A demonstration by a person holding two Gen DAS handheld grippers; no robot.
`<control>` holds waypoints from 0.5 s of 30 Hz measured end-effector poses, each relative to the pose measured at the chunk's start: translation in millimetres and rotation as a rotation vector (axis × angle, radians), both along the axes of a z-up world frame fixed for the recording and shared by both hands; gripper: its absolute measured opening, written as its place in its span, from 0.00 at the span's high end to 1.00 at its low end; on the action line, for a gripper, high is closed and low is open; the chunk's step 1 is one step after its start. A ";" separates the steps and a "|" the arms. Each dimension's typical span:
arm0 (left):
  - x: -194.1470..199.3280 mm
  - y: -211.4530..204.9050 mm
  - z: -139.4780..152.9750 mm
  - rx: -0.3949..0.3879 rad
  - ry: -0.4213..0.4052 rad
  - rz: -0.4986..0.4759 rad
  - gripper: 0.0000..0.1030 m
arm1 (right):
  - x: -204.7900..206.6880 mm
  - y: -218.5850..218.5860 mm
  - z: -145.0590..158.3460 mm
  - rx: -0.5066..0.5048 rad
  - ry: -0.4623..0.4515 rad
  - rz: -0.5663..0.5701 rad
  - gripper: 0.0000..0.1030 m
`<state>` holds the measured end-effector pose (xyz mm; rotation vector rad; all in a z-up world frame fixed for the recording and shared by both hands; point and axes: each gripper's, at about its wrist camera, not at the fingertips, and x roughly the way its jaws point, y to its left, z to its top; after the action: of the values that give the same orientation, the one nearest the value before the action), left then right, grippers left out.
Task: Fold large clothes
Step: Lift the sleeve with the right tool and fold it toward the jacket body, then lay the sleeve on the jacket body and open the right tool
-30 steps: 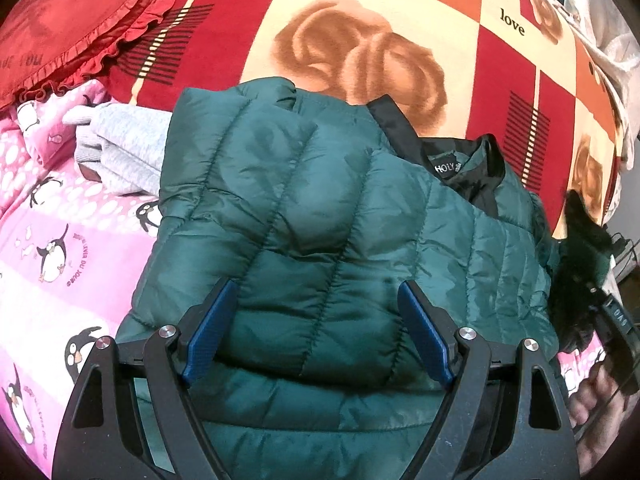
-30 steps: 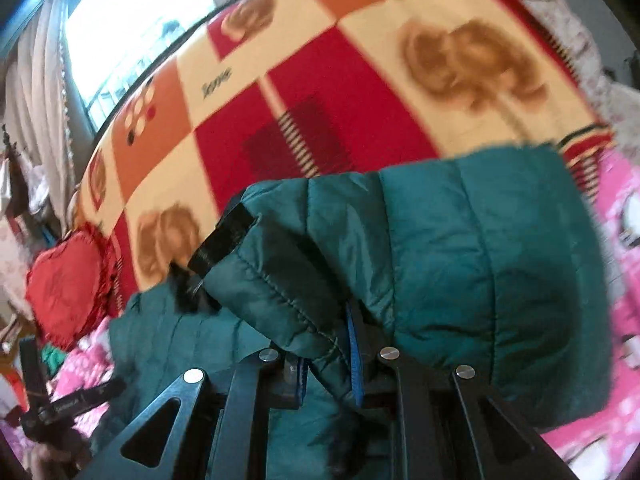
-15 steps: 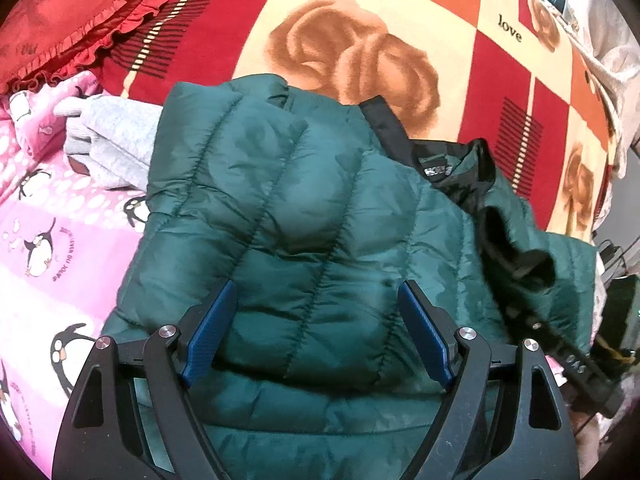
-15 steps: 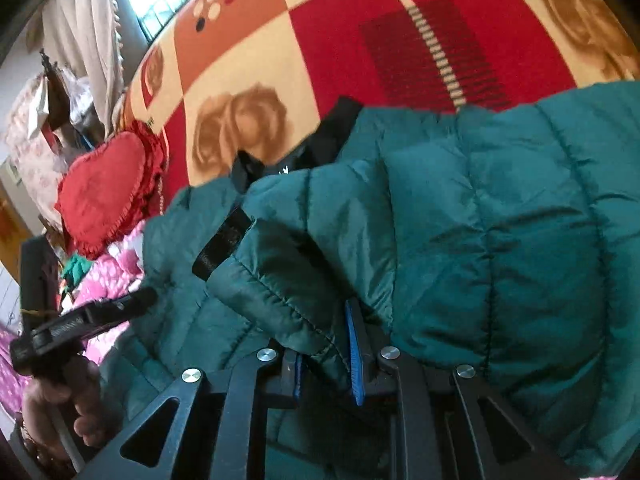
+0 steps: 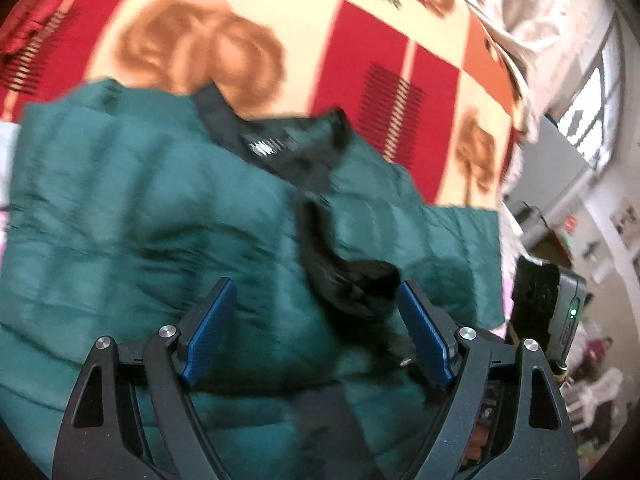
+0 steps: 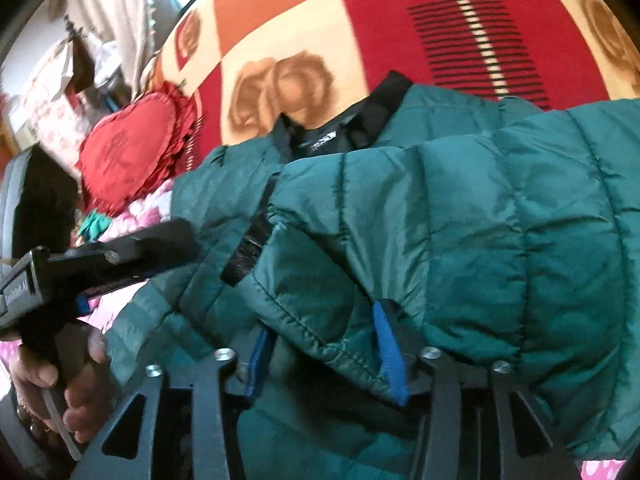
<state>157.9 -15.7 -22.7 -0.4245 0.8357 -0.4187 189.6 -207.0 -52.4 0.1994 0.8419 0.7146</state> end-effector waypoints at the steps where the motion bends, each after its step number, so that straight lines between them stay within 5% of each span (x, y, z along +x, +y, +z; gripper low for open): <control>1: 1.6 -5.2 -3.5 -0.005 0.016 -0.015 0.20 | -3.3 2.4 1.2 -0.007 -0.013 0.019 0.36; 4: 5.2 -14.8 -10.1 -0.034 0.037 -0.040 0.20 | -9.5 14.3 3.5 -0.026 -0.042 0.079 0.28; 15: 16.2 -20.8 -20.7 -0.055 0.072 -0.072 0.20 | -21.1 24.3 3.2 0.003 -0.068 0.199 0.27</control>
<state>174.1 -36.5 -43.5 -0.4637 0.9125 -0.4965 168.5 -182.7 -49.2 0.0937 0.8026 0.9041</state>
